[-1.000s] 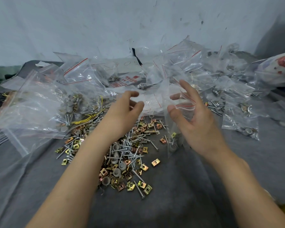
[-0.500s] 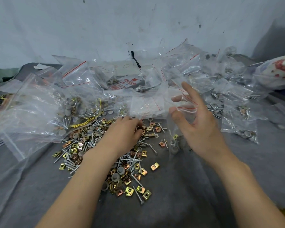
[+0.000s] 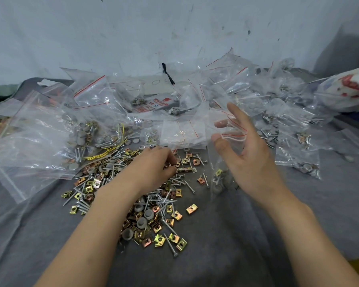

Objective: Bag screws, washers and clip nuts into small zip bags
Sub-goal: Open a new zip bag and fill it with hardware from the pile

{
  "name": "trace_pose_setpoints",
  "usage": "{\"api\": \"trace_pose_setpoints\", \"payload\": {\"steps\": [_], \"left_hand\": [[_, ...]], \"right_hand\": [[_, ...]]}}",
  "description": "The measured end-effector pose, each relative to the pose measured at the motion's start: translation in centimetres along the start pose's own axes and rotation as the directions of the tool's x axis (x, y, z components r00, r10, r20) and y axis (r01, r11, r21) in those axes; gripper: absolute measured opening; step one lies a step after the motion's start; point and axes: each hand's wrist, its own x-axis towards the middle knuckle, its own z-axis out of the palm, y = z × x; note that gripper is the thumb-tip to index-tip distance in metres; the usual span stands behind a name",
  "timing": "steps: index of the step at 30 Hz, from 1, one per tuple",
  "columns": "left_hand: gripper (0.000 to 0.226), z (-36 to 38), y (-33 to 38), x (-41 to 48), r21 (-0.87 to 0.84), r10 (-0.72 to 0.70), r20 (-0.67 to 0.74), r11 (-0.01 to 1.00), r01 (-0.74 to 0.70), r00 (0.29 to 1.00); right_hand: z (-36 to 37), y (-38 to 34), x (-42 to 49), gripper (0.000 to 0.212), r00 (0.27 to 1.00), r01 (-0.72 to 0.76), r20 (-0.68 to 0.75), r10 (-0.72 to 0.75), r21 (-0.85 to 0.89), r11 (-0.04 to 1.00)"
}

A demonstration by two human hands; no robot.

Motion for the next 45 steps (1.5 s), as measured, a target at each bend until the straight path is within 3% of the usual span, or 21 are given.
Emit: {"api": "trace_pose_setpoints", "payload": {"steps": [3, 11, 15, 20, 25, 32, 37, 41, 45], "left_hand": [[0.012, 0.0, 0.0, -0.1, -0.054, 0.009, -0.018, 0.998, -0.01, 1.0], [0.009, -1.0, -0.1, 0.0, -0.436, -0.05, -0.199, 0.899, -0.043, 0.979], [0.009, -1.0, -0.1, -0.1, -0.474, -0.055, -0.18, 0.88, -0.038, 0.982], [0.023, -1.0, -0.5, -0.1, -0.338, -0.027, -0.138, 0.941, -0.022, 0.99], [0.015, -0.7, -1.1, 0.1, -0.221, -0.072, -0.161, 0.975, 0.035, 0.984], [0.028, -0.4, -1.2, -0.4, 0.107, -0.103, -0.177, 0.987, 0.123, 0.979], [0.021, -0.7, -0.4, -0.6, 0.122, -0.048, -0.158, 0.99, 0.068, 0.986], [0.026, -0.6, 0.3, -0.8, 0.202, -0.089, -0.056, 0.975, 0.099, 0.994], [0.025, -0.7, 0.6, -0.8, 0.264, -0.121, -0.052, 0.956, 0.13, 0.991]], "right_hand": [[-0.1, 0.1, 0.0, 0.069, 1.0, -0.006, -0.003, 0.006, -0.002, 1.0], [-0.2, 0.1, 0.1, 0.068, 1.0, 0.003, -0.002, -0.003, -0.019, 1.0], [-0.2, 0.0, 0.1, 0.068, 1.0, -0.001, 0.001, 0.001, -0.018, 1.0], [-0.2, 0.0, 0.0, 0.069, 1.0, 0.0, 0.006, 0.0, -0.015, 1.0], [-0.2, -0.2, 0.0, 0.069, 1.0, -0.001, 0.005, 0.001, -0.018, 1.0], [-0.3, -0.2, 0.0, 0.066, 1.0, 0.008, -0.016, -0.009, -0.061, 0.998], [-0.1, -0.1, 0.0, 0.069, 1.0, 0.006, -0.011, -0.006, -0.058, 0.998], [-0.1, -0.1, 0.1, 0.07, 1.0, 0.002, -0.004, -0.002, -0.047, 0.999], [-0.2, 0.0, 0.0, 0.07, 1.0, 0.002, -0.002, -0.003, -0.052, 0.999]]}}
